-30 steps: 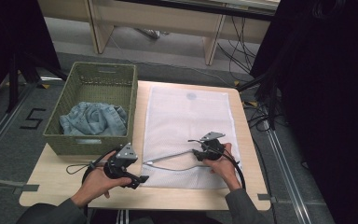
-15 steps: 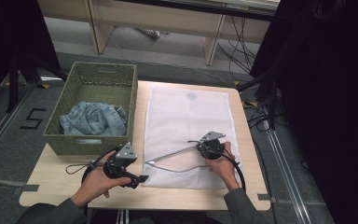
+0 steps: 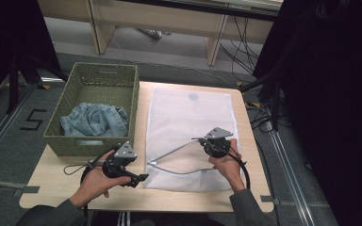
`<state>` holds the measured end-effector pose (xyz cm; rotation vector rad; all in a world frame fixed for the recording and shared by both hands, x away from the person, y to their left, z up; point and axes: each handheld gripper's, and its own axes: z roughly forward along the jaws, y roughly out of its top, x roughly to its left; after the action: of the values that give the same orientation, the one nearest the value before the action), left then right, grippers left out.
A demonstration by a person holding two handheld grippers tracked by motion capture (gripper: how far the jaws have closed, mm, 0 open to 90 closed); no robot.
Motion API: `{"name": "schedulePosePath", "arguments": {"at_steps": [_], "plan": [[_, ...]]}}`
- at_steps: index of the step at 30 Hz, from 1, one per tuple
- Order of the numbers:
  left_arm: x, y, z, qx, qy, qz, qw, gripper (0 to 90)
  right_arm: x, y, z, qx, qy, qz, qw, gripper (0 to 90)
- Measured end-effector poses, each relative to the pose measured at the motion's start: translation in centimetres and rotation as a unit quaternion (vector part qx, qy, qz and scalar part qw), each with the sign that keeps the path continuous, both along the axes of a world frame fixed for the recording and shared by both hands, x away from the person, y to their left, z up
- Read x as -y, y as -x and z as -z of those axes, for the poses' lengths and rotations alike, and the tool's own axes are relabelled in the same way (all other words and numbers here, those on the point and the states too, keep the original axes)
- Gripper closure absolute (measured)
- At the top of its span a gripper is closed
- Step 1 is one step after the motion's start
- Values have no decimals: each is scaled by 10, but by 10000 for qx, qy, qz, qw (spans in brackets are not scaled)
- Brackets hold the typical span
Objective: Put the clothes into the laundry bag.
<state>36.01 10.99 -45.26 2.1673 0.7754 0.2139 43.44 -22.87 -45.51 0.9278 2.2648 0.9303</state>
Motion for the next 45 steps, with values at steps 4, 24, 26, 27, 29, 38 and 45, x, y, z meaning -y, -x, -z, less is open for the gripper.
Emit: {"name": "schedulePosePath", "arguments": {"at_steps": [4, 24, 26, 27, 29, 38, 45], "plan": [[-6, -3, -5, 99, 63, -86, 9999, 188, 0, 2, -6, -16, -84, 31, 10000, 900], [-97, -85, -76, 392, -354, -1559, 9864, 160, -3, 20, -26, 141, -190, -105, 9997, 899], [-111, -101, -78, 297, -410, -1746, 9833, 160, -3, 21, -27, 126, -175, -172, 9996, 899], [-111, -101, -78, 297, -410, -1746, 9833, 152, -3, 21, -27, 106, -181, -188, 9996, 899], [-128, -121, -75, 119, -473, -1838, 9818, 158, -3, 21, -27, 121, -183, -180, 9996, 899], [-127, -152, -54, -202, -472, -1792, 9825, 161, -5, 21, -22, 86, -159, -195, 9996, 898], [-113, -177, -39, -399, -941, -1390, 9850, 146, -6, 20, -20, 40, -150, -211, 9997, 898]]}}
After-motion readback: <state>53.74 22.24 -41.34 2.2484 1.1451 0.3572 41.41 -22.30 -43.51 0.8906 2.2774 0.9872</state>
